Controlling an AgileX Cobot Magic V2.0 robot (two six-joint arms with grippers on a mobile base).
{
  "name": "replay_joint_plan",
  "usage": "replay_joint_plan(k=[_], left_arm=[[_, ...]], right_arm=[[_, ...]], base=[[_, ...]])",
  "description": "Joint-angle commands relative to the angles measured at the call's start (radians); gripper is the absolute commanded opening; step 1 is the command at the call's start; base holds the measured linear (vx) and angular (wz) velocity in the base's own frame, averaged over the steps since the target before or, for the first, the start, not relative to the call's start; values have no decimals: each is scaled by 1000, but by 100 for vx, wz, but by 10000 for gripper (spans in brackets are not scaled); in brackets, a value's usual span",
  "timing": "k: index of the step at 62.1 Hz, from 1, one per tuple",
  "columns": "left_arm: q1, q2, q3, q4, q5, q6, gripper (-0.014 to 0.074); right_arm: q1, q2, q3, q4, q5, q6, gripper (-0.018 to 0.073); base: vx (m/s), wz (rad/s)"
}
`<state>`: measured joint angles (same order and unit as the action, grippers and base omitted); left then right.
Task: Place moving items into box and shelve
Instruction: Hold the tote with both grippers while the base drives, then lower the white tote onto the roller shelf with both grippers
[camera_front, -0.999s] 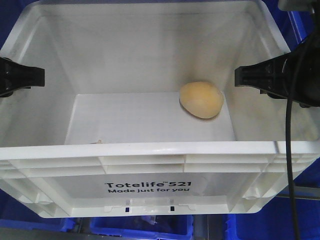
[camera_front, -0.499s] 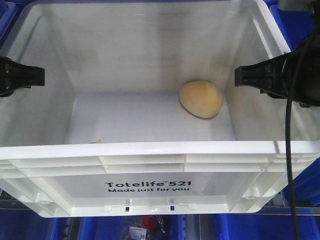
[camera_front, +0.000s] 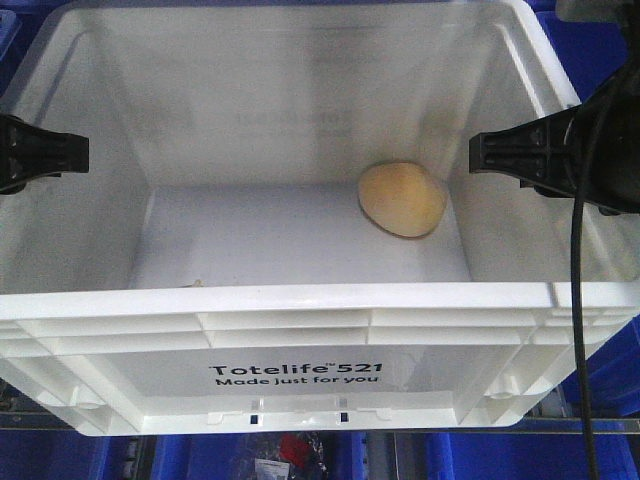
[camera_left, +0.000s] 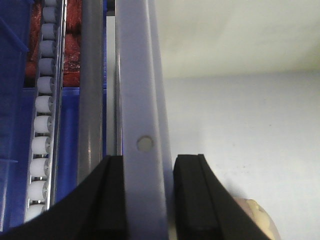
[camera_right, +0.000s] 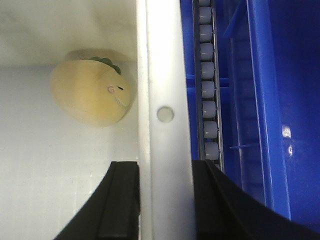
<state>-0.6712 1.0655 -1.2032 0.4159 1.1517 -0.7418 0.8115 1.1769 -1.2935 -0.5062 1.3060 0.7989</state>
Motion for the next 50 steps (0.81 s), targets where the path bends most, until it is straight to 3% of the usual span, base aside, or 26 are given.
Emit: replay_joint_plan(k=[1,35,50], left_arm=[[-14,-21,-34,28,-143,2,94],[-14,-19,-34,36,-180,8,94],[0,-7,48,170,-224,8,94]], right_arm=[[9,-28,-42,-66,-28,-10,1],[9,-28,-42,-95,-78,-21,1],[9,-11,-23,-118,-296,7,1]], base=[[0,0],[0,0],[0,0]])
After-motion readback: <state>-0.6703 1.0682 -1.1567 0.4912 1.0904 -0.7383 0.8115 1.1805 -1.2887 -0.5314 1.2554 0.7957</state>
